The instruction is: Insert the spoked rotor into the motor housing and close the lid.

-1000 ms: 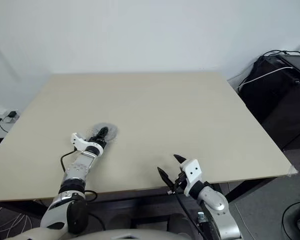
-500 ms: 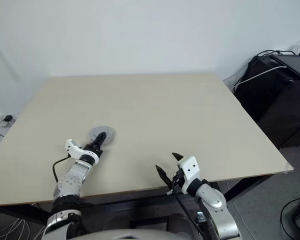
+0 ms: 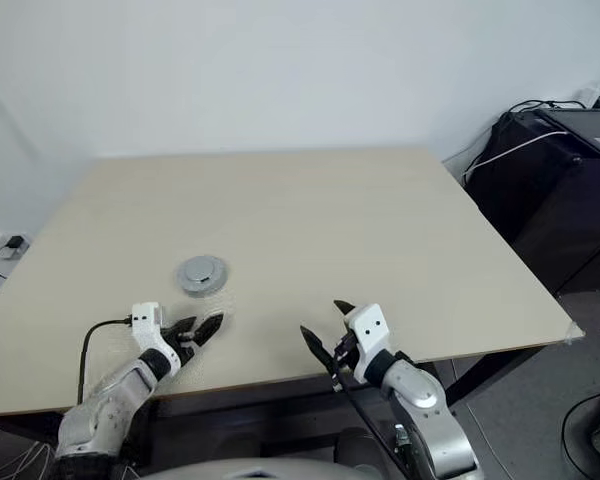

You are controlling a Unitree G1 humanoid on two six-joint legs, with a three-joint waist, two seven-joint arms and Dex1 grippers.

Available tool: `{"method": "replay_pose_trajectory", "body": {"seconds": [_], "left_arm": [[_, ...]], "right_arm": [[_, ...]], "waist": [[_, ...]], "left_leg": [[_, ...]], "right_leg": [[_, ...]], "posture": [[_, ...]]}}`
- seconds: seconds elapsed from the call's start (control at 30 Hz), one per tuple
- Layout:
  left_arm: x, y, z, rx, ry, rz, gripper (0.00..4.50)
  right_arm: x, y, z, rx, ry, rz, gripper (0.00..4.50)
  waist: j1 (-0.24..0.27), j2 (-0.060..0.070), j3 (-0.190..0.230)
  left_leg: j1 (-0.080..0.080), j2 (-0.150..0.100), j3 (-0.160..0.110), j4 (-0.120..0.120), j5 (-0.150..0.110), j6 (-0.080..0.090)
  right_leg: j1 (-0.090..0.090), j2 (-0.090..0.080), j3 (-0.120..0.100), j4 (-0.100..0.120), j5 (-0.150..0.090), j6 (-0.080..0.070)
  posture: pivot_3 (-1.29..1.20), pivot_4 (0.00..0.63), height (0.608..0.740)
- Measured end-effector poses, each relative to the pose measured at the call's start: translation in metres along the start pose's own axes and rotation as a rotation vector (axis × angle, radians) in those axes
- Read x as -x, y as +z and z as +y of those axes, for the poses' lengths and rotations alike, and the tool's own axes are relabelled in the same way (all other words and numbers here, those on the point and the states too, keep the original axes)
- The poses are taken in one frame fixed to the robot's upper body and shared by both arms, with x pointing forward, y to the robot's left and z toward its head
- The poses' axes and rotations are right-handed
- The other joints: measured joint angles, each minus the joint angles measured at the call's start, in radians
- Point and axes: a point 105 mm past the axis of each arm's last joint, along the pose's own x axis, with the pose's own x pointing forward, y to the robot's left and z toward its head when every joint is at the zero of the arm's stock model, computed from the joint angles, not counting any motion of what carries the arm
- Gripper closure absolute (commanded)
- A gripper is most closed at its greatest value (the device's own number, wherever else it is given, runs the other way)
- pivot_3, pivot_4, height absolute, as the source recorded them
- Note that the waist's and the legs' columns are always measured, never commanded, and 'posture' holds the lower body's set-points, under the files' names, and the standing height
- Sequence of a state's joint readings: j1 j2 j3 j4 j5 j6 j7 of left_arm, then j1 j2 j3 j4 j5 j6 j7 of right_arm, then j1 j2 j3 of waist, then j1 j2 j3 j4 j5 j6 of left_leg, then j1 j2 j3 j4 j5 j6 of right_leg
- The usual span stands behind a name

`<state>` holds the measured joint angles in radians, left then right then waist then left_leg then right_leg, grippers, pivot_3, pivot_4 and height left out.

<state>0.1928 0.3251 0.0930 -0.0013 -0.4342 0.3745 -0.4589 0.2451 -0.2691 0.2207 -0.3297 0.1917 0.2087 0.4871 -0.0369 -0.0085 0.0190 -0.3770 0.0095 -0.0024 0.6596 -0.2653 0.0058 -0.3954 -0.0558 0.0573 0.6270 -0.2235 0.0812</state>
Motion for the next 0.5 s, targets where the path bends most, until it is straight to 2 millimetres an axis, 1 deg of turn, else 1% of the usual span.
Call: {"method": "replay_pose_trajectory", "body": {"seconds": [0.07, 0.13, 0.17, 0.33, 0.4, 0.5], "left_arm": [[0.004, -0.008, -0.010, -0.099, -0.035, 0.003, 0.04], [0.007, -0.017, -0.025, -0.186, -0.079, -0.013, 0.04], [0.008, -0.018, -0.032, -0.229, -0.087, -0.042, 0.04], [0.007, -0.007, -0.060, -0.375, -0.055, -0.221, 0.04], [0.006, -0.001, -0.072, -0.396, -0.036, -0.293, 0.04], [0.005, 0.007, -0.080, -0.404, 0.040, -0.381, 0.04]], "right_arm": [[0.000, 0.002, 0.000, 0.000, -0.004, 0.000, 0.00], [0.001, 0.005, 0.001, 0.001, -0.005, -0.006, 0.00], [0.001, 0.005, 0.001, 0.001, -0.006, -0.009, 0.00], [0.003, 0.004, 0.000, -0.002, -0.029, -0.009, 0.00], [0.004, 0.006, -0.001, 0.012, -0.047, -0.027, 0.00], [0.004, 0.008, -0.001, 0.020, -0.081, -0.056, 0.00]], "waist": [[0.001, 0.000, 0.000], [0.003, 0.001, 0.001], [0.007, 0.000, 0.001], [0.019, 0.001, 0.003], [0.021, 0.001, 0.003], [0.022, 0.001, 0.003]], "left_leg": [[0.000, 0.001, 0.000, -0.001, 0.000, 0.000], [-0.001, 0.001, 0.001, -0.001, -0.001, 0.001], [-0.002, 0.001, 0.001, -0.001, -0.001, 0.002], [-0.002, 0.001, 0.001, -0.001, -0.001, 0.002], [-0.002, 0.001, 0.001, -0.001, -0.001, 0.002], [-0.002, 0.001, 0.001, -0.001, -0.001, 0.002]], "right_leg": [[-0.001, -0.002, 0.000, 0.000, 0.000, 0.000], [-0.002, -0.005, 0.000, 0.000, 0.000, 0.000], [-0.002, -0.005, 0.000, -0.001, 0.000, 0.000], [-0.002, -0.006, 0.000, -0.001, -0.001, 0.001], [-0.002, -0.005, -0.001, 0.000, -0.001, 0.002], [-0.002, -0.004, -0.001, 0.000, -0.001, 0.002]], "posture": [[0.00, 0.000, 0.740], [0.00, 0.000, 0.740], [0.00, 0.000, 0.740], [0.00, 0.000, 0.740], [0.00, 0.000, 0.740], [0.00, 0.000, 0.740]]}}
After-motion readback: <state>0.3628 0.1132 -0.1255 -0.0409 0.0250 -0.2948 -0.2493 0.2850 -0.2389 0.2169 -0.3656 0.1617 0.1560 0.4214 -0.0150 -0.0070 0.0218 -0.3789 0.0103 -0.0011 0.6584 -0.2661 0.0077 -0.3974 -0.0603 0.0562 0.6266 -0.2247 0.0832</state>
